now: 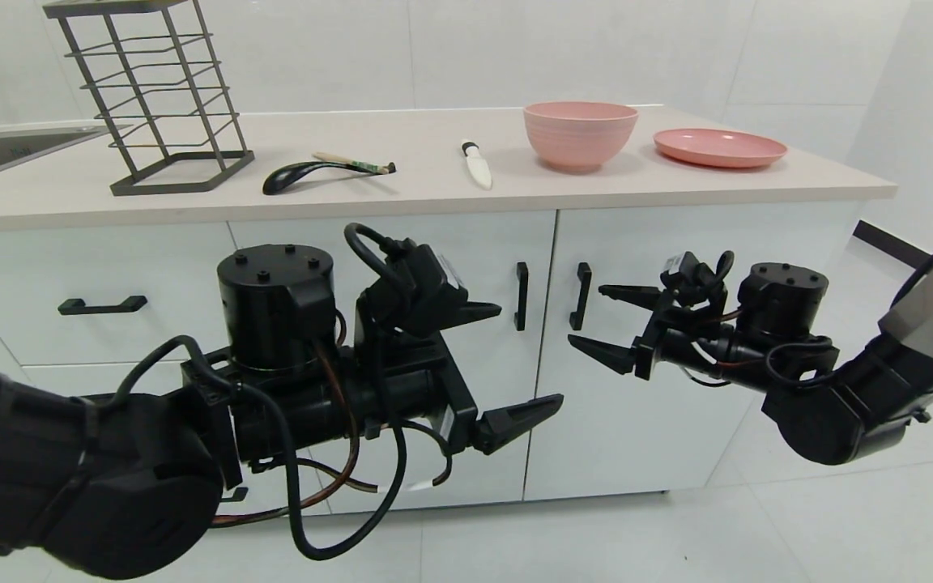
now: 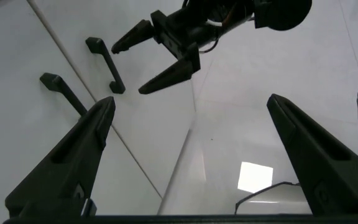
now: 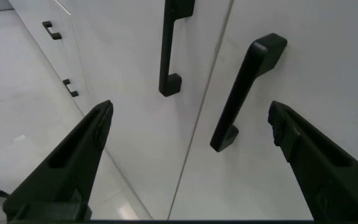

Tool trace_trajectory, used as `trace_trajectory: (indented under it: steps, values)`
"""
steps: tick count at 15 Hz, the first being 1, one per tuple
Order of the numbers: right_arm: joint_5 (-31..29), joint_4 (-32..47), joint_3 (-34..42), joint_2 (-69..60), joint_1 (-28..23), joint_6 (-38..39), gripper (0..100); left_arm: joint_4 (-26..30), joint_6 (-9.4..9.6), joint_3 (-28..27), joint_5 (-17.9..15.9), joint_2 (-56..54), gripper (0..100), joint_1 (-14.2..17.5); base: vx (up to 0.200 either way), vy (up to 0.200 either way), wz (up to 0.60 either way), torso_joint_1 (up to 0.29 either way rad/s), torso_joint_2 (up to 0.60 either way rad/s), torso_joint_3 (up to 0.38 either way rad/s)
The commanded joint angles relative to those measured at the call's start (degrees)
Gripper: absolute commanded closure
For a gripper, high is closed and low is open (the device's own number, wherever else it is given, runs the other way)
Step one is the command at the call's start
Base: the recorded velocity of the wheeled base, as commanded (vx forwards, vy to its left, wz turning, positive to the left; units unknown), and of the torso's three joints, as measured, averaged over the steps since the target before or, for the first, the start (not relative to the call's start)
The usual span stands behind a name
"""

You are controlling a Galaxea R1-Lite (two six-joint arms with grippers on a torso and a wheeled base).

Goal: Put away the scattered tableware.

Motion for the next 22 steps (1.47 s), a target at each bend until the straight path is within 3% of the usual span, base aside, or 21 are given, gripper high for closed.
trace_trajectory:
  steps: [1, 12, 16, 22]
  values:
    - [0.11, -0.03, -1.2, 1.41, 0.09, -0.04, 0, -1.45, -0.03, -0.2, 0.05, 2.46, 0, 0.01, 0.0, 0.0, 0.0, 0.0, 0.0, 0.0]
    - [0.9, -1.18, -4.27, 4.58, 2.81, 0.4, 0, -2.59, -0.65, -5.39, -1.36, 6.42, 0, 0.01, 0.0, 0.0, 0.0, 0.0, 0.0, 0.0]
    - [0.99, -1.27, -6.21, 6.51, 2.81, 0.4, 0, -5.76, -1.44, -5.91, -2.06, 8.52, 0, 0.01, 0.0, 0.0, 0.0, 0.0, 0.0, 0.0]
    - [9.17, -4.43, -0.76, 4.14, 2.64, 0.58, 0, -6.02, -1.88, -9.78, -1.53, 12.66, 0, 0.01, 0.0, 0.0, 0.0, 0.0, 0.0, 0.0]
